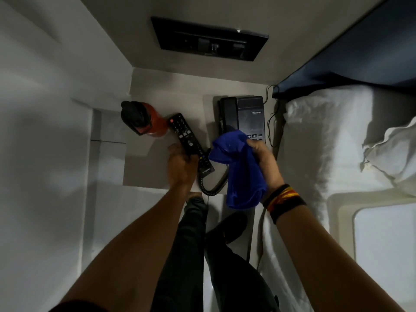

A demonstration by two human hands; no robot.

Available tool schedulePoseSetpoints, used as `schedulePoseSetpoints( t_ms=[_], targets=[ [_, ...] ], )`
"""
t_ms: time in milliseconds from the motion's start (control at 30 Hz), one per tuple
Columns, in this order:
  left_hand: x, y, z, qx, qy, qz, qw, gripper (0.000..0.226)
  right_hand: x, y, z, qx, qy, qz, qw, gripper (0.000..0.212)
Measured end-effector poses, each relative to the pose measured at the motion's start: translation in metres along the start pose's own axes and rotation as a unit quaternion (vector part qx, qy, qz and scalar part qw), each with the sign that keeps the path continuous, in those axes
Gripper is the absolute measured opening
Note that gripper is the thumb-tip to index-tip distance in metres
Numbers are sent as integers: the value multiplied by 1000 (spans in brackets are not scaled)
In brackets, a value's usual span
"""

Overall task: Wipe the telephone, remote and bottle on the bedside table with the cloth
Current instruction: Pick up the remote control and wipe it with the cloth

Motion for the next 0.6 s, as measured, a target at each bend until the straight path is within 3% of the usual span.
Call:
schedulePoseSetpoints(
  t_ms=[100, 167, 267, 367, 467, 600],
  targets=[
    [-5, 2, 3, 36, 72, 13, 997, 39, 2, -3, -2, 2, -7, 21, 1000, 23],
    [-5, -2, 3, 38, 112, -5, 993, 49, 9, -1, 0, 12, -28, 23, 999, 26],
    [1, -13, -1, 14, 133, -61, 989, 69, 25, 3, 4, 8, -55, 12, 998, 32],
    [0, -16, -3, 15, 158, -50, 986, 74, 35, 6, 13, 12, -69, 3, 998, 29],
    [1, -9, -2, 30, 141, 11, 990, 57, 40, 9, 21, 31, -83, 3, 996, 33],
    [0, -12, 26, -80, 166, 181, 966, 28, 16, 19, 23, 86, -42, 52, 994, 32]
  ],
)
Point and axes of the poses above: each hand's wrist, its own z-axis away from the middle knuckle, its own y-axis out of the back of the hand, x = y × z, the point moved 9 cm from there along -z, towards the middle knuckle, and after that the axes turned 14 degrees about z, right-handed, at the moved point
